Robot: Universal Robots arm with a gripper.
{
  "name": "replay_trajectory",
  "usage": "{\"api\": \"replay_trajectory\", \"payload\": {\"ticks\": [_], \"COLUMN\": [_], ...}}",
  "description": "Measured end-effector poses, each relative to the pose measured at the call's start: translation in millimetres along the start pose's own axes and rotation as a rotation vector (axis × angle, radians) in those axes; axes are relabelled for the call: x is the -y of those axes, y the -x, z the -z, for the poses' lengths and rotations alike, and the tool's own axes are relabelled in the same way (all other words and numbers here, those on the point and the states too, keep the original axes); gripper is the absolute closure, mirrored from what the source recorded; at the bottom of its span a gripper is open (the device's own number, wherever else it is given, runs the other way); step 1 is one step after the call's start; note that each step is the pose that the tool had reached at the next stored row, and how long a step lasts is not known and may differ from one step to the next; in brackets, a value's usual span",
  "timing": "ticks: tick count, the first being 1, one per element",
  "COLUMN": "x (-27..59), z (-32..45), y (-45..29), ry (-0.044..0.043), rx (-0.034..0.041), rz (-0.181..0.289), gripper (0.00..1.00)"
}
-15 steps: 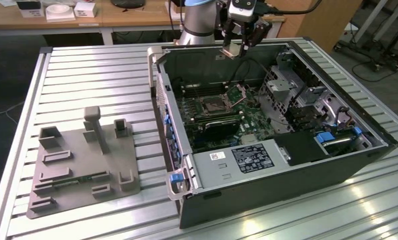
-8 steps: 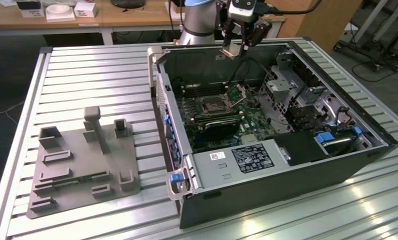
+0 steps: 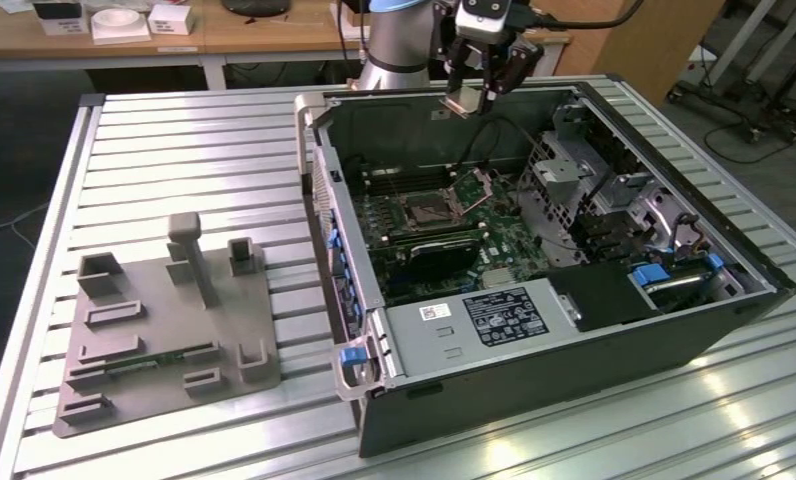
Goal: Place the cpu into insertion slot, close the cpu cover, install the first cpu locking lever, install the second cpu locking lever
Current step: 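Place the cpu into insertion slot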
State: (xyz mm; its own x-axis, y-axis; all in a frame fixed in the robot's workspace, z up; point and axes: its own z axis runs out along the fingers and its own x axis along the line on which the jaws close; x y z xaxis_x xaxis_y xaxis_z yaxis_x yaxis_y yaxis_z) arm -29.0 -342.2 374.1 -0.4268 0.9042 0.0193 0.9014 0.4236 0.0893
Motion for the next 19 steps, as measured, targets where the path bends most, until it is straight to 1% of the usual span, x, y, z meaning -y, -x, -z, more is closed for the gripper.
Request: {"api": "replay_trajectory", "payload": {"ticks": [6,19], "x": [0.0,0.1], "z": [-0.1,-0.1], "y": [0.0,0.0], "ry": [0.0012,0.0020], "rx": [0.0052,0.0095], "rz": [-0.059,-0.106], "gripper": [0.46,0.46]}}
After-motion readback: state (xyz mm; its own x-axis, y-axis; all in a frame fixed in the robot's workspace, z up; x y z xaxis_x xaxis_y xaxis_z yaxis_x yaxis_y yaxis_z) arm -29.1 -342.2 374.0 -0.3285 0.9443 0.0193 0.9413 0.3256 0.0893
